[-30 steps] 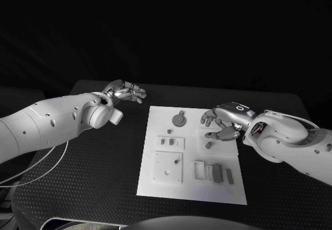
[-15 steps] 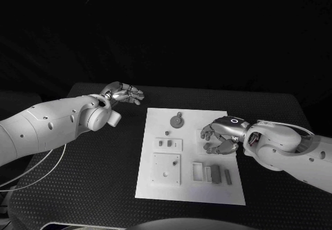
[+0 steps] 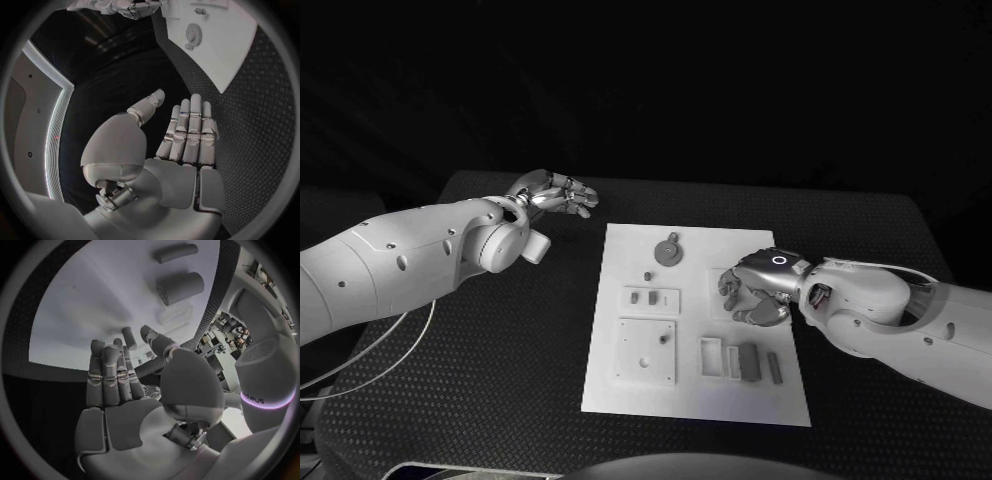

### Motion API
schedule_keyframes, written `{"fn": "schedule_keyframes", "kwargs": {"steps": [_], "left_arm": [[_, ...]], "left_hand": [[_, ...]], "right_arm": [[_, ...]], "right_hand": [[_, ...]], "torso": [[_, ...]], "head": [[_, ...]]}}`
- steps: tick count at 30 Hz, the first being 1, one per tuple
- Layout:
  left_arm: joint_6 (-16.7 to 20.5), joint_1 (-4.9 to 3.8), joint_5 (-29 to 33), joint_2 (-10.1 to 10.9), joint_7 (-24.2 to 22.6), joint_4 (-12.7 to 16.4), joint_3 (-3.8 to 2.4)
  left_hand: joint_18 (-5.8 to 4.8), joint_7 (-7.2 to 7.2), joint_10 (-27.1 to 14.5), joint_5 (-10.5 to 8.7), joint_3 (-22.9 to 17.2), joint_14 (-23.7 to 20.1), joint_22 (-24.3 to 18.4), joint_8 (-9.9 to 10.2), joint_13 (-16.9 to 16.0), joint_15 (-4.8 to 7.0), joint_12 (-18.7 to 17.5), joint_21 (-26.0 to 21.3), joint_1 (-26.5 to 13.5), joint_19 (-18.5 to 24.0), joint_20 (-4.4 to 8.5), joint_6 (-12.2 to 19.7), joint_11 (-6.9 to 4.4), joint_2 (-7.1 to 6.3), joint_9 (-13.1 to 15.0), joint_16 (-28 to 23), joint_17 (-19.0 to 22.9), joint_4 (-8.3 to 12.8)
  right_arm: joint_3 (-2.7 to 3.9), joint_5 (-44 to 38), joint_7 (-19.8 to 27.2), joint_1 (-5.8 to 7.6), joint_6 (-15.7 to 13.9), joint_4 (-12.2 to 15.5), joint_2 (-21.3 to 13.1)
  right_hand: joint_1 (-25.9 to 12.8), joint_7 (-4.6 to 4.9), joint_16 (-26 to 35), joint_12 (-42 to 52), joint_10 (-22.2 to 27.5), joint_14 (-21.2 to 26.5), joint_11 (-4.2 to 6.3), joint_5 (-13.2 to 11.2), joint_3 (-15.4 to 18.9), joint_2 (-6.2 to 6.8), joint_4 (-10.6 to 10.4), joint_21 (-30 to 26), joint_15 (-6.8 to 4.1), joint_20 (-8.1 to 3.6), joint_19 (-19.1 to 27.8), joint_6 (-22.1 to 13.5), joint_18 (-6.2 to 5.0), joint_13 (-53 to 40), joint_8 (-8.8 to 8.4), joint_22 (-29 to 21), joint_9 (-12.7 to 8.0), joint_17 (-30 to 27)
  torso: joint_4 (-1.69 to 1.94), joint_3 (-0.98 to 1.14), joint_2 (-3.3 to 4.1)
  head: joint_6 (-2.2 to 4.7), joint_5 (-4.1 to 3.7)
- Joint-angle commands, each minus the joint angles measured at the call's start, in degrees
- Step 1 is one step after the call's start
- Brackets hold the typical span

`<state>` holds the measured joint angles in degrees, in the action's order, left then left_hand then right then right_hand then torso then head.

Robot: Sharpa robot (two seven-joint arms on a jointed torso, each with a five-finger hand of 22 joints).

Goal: Assemble the parts on the task board

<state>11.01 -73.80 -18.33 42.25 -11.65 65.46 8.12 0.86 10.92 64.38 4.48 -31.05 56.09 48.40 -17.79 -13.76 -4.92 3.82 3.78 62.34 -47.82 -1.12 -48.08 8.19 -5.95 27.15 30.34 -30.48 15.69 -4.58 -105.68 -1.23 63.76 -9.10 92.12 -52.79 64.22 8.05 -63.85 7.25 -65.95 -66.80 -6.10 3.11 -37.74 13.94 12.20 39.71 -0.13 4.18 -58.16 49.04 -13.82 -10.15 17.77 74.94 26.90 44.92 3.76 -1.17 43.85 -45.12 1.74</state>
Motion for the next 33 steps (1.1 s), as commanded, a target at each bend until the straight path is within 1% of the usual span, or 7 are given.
{"fn": "schedule_keyframes", "kwargs": {"steps": [1, 2, 5, 8, 20, 25, 33], "left_arm": [[-0.7, -0.05, 0.3, -0.1, -0.6, 0.1, -0.05], [-0.7, -0.05, 0.3, -0.1, -0.6, 0.1, -0.05], [-0.7, -0.05, 0.3, -0.1, -0.6, 0.0, -0.05], [-0.7, -0.05, 0.3, -0.1, -0.5, 0.0, -0.05], [-1.0, -0.05, 0.3, -0.1, -0.3, 0.0, -0.05], [-1.1, -0.05, 0.3, -0.1, -0.3, 0.0, -0.05], [-1.1, -0.04, 0.3, -0.1, -0.4, 0.0, -0.05]], "left_hand": [[-0.86, -0.16, 0.0, -0.28, 0.4, 0.2, -0.1, -0.2, 0.0, -0.12, 0.3, 0.1, 0.0, -0.4, -0.08, 0.3, -0.14, -0.07, 0.0, -0.3, -0.1, 0.0], [-0.86, -0.15, 0.0, -0.28, 0.4, 0.2, -0.1, -0.2, 0.0, -0.12, 0.3, 0.1, 0.0, -0.4, -0.08, 0.3, -0.13, -0.06, 0.0, -0.3, -0.1, -0.1], [-0.86, -0.14, -0.1, -0.28, 0.4, 0.2, -0.1, -0.2, 0.0, -0.12, 0.3, 0.1, 0.0, -0.4, -0.08, 0.4, -0.11, -0.04, 0.0, -0.4, -0.2, -0.1], [-0.86, -0.13, -0.1, -0.28, 0.4, 0.2, -0.1, -0.1, 0.0, -0.12, 0.3, 0.1, 0.0, -0.4, -0.08, 0.4, -0.09, -0.03, -0.1, -0.4, -0.2, -0.1], [-0.86, -0.09, -0.2, -0.28, 0.5, 0.2, -0.2, -0.1, 0.1, -0.13, 0.2, 0.1, -0.1, -0.4, -0.08, 0.5, -0.04, 0.00, -0.1, -0.5, -0.3, -0.1], [-0.86, -0.07, -0.3, -0.28, 0.5, 0.2, -0.3, -0.1, 0.1, -0.14, 0.2, 0.1, -0.1, -0.5, -0.08, 0.5, -0.02, 0.04, -0.1, -0.6, -0.4, -0.2], [-0.86, -0.06, -0.3, -0.27, 0.5, 0.2, -0.3, -0.1, 0.1, -0.13, 0.2, 0.1, -0.1, -0.5, -0.06, 0.6, 0.00, 0.07, -0.1, -0.6, -0.5, -0.2]], "right_arm": [[-0.03, -2.4, -0.1, -0.33, -0.7, -0.2, 0.4], [-0.03, -2.4, 0.0, -0.40, -0.8, -0.2, 0.5], [-0.03, -2.4, 0.0, -0.64, -1.0, -0.2, 0.8], [-0.03, -2.4, -0.4, -0.70, -0.5, -0.4, 1.0], [-0.03, -3.6, -0.8, -0.80, -1.5, -0.4, 1.3], [-0.02, -4.5, -0.7, -0.86, -3.1, 0.0, 1.3], [0.00, -5.3, -1.1, -0.93, -5.8, 0.5, 1.3]], "right_hand": [[0.6, 0.18, -0.4, 0.5, -0.8, -0.6, 0.17, -0.2, 0.1, -1.24, 0.7, 0.5, -0.37, -0.34, -0.4, 0.8, -1.18, -0.3, 0.55, 1.2, 0.1, 0.1], [0.7, 0.33, -0.4, 0.7, -1.0, -0.8, 0.25, -0.2, 0.1, -1.62, 0.8, 0.6, -0.44, -0.38, -0.5, 1.0, -1.18, -0.4, 0.74, 1.2, 0.2, 0.1], [1.0, 0.62, -0.7, 1.4, -2.3, -1.5, 0.75, -0.2, 0.3, -3.83, 1.6, 1.0, -0.91, -0.60, -1.0, 2.4, -1.18, -0.9, 1.59, 1.2, 0.4, 0.1], [0.7, 0.53, -0.7, 2.0, -3.4, -1.9, 1.20, -0.2, 0.5, -5.55, 2.2, 1.3, -1.32, -0.71, -1.2, 3.5, -1.18, -1.3, 2.17, 1.2, 0.4, 0.1], [0.3, -0.47, -0.4, 3.3, -5.9, -2.2, 2.24, -0.2, 0.4, -8.53, 4.0, 1.4, -2.29, -0.77, -1.1, 5.9, -1.18, -2.5, 3.33, 1.1, 0.6, -0.1], [0.9, -1.33, -0.6, 4.4, -7.9, -2.7, 3.14, -0.3, 0.1, -11.52, 4.5, 1.7, -3.13, -1.05, -1.5, 8.0, -1.18, -3.5, 4.49, 1.2, 1.1, 0.0], [2.4, -1.76, -0.9, 5.1, -9.0, -3.6, 3.82, -0.2, 0.0, -12.12, 4.5, 2.3, -3.83, -1.60, -2.4, 8.9, -1.18, -4.6, 5.16, 1.2, 1.7, 0.2]], "torso": [[-0.01, 0.01, 0.00], [0.00, 0.01, 0.00], [0.01, 0.03, 0.01], [0.01, 0.04, 0.01], [-0.03, 0.01, 0.00], [0.01, 0.03, 0.01], [0.02, 0.01, -0.01]], "head": [[-0.04, 0.05], [-0.03, 0.06], [-0.07, 0.07], [-0.13, 0.10], [-0.27, 0.15], [-0.35, 0.14], [-0.48, 0.27]]}}
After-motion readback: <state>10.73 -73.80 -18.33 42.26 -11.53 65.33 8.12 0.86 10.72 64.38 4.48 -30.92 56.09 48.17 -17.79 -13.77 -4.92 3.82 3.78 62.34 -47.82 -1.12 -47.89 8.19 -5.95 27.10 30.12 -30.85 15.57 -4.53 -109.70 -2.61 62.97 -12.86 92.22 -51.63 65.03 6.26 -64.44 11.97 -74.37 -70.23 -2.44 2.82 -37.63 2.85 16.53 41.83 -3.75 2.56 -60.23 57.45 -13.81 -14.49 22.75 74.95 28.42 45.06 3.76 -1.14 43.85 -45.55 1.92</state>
